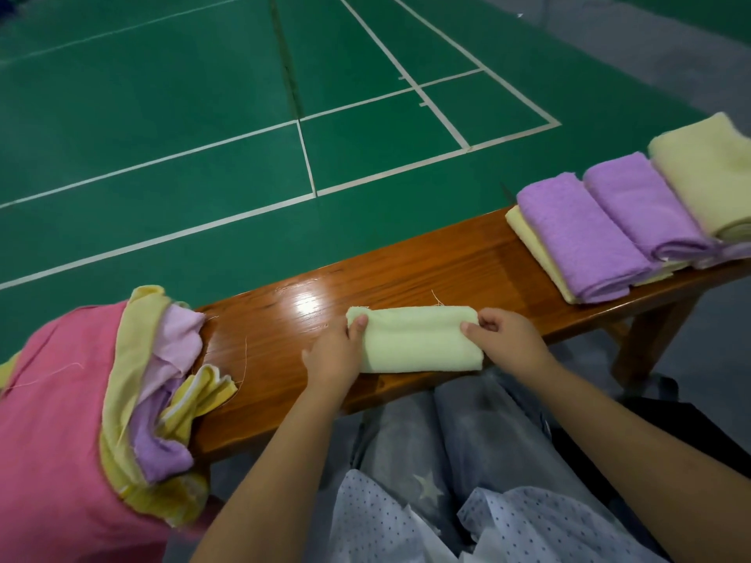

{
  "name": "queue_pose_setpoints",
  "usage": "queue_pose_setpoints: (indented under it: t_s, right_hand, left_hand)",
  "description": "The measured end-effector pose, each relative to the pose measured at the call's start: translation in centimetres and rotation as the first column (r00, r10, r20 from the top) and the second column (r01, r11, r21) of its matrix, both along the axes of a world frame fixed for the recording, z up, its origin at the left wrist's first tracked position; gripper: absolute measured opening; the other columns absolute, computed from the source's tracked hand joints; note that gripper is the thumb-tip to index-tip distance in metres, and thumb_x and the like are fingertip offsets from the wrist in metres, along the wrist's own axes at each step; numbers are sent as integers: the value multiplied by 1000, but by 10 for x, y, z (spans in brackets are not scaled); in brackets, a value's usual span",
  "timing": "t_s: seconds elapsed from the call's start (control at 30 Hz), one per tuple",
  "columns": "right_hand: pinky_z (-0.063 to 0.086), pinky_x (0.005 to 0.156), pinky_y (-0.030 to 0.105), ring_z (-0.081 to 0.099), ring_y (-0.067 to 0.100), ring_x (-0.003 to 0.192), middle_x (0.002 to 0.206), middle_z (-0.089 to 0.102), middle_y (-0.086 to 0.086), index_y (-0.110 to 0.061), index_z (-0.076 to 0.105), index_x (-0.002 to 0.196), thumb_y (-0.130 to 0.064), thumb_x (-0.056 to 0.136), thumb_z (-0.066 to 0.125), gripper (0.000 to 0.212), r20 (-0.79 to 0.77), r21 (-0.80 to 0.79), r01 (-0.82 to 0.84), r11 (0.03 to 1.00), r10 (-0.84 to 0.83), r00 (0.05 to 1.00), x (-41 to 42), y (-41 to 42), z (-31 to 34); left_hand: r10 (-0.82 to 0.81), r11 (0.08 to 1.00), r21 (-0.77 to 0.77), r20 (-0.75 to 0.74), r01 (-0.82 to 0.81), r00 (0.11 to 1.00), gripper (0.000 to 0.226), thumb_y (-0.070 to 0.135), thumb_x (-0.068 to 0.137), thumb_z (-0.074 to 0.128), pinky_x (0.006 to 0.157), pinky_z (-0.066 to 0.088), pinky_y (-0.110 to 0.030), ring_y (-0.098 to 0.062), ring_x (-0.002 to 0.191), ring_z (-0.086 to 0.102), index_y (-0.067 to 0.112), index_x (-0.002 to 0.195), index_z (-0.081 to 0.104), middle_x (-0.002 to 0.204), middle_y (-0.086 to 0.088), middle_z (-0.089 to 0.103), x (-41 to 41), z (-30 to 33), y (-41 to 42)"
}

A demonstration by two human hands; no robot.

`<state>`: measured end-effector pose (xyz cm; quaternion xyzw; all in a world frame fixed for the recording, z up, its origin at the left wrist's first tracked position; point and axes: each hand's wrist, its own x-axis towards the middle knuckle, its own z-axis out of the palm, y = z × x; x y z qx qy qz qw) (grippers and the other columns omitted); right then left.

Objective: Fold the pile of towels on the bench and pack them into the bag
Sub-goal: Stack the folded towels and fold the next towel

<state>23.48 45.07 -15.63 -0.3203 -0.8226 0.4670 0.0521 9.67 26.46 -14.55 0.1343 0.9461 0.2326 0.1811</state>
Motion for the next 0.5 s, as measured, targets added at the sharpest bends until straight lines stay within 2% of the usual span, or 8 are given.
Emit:
queue_pose_setpoints:
  t_s: [0.1,0.17,0.23,0.3,0.33,0.4,0.47,0.5]
  right_hand:
    - [30,54,27,44,13,62,65,47,-1,-16,47,66,-30,91,59,31,57,18,1,1000,-2,998,-4,2,0]
    - [38,57,26,51,15,71,74,52,-2,-18,50,75,-36,90,61,25,93,90,1,996,-9,996,-7,0,4]
    - [48,78,32,55,18,98,105,58,2,-19,54,104,-39,86,66,29,96,216,-3,976,-18,995,-8,-1,8]
    - [36,105,39,37,20,132,146,38,1,-24,40,138,-38,85,67,61,63,298,-127,946,113,992,-11,0,16]
    - [29,110,40,28,18,139,155,26,-3,-28,31,146,-39,87,65,69,64,304,-219,927,210,976,-13,-1,19]
    - [29,111,38,28,16,139,156,26,-5,-33,27,148,-44,91,58,65,111,270,-355,895,337,935,-19,-4,20]
    - [37,104,36,40,19,130,146,42,-1,-30,38,143,-48,92,53,56,168,260,-350,900,315,934,-25,-8,12]
    - [41,99,36,45,21,124,139,49,1,-28,44,139,-49,92,53,52,186,267,-321,909,278,942,-27,-12,9]
  left_hand:
    - [41,998,-56,-22,-42,999,37,51,101,28,99,29,-42,-15,84,49,22,96,50,77,8,50,-1,-2,5]
    - [80,997,-12,-13,-81,997,38,52,100,32,100,36,-42,-15,84,51,20,97,53,76,8,50,-3,-5,7]
    - [114,991,70,30,-116,993,34,50,99,39,99,43,-47,-17,87,53,19,103,53,84,7,52,-5,-6,5]
    - [184,971,146,42,-188,982,30,47,97,45,100,43,-49,-16,90,52,20,107,51,91,8,53,-7,-3,-1]
    - [256,946,199,17,-254,967,23,45,97,48,101,42,-49,-15,91,51,23,103,50,92,9,55,-6,0,-5]
    - [443,828,376,18,-417,896,12,39,97,51,97,45,-45,-14,91,53,27,96,47,92,10,56,1,9,-16]
    - [549,651,523,176,-550,817,11,33,98,51,81,47,-33,-14,89,54,23,102,48,95,6,55,16,15,-27]
    - [549,600,538,260,-592,794,15,32,99,50,73,46,-29,-12,86,55,20,106,48,96,4,56,23,15,-32]
